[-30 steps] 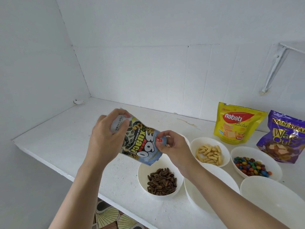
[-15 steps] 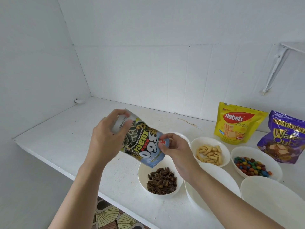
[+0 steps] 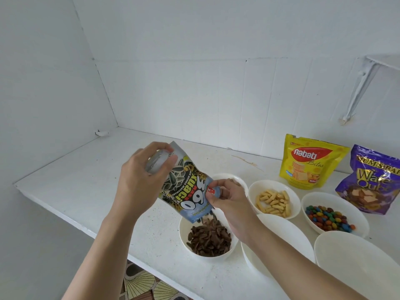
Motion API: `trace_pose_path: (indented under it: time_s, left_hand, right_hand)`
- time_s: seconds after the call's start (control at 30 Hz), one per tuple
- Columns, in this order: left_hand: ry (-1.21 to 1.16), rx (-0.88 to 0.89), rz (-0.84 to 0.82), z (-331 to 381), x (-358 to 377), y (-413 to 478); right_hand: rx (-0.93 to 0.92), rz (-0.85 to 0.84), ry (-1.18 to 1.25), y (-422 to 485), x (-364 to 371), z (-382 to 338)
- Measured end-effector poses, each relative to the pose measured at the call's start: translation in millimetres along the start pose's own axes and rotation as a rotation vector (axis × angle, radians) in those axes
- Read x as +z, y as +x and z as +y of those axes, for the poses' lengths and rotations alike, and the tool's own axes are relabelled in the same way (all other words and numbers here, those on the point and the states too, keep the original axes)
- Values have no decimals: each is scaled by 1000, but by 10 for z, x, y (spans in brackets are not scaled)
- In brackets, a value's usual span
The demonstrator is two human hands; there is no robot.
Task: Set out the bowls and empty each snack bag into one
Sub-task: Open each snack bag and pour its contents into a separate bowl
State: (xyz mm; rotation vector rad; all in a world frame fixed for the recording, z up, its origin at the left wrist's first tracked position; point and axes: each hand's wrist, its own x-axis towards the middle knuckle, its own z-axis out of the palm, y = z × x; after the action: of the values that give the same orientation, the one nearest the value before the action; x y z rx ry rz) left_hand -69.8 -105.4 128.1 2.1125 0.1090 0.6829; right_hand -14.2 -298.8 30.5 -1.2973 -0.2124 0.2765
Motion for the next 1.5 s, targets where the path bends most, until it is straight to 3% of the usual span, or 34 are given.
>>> trace_pose_path:
  time_s: [0.3, 0.6, 0.7, 0.83, 1.0, 1.13, 1.3, 1.4, 1.5]
  left_hand:
    - [-115, 9, 95, 82, -57, 61]
    - [-214, 261, 202, 587, -266, 189]
    - [-172, 267, 159, 584, -221, 172]
    - [-39, 177, -23, 368, -75, 103]
    - [56, 100, -180, 80, 144, -19]
    - [24, 88, -144, 50, 142, 35]
    - [-215, 199, -71, 270, 91, 186]
    - [-357, 308, -60, 422, 84, 248]
    - [-341, 384, -73, 454, 98, 269]
  right_hand:
    - [-111, 22, -37, 35, 46, -164]
    - [-346, -9, 26, 85, 174, -556]
    - [-303, 11, 9, 58, 152, -493]
    - [-106, 64, -26, 33, 67, -223]
    - [57, 120, -280, -4, -48, 2]
    - [-144, 102, -409, -9, -93, -84]
    - [-423, -105, -283, 10, -15, -582]
    - [-537, -132, -239, 11, 106, -854]
    - [-602, -156, -192, -2, 159, -971]
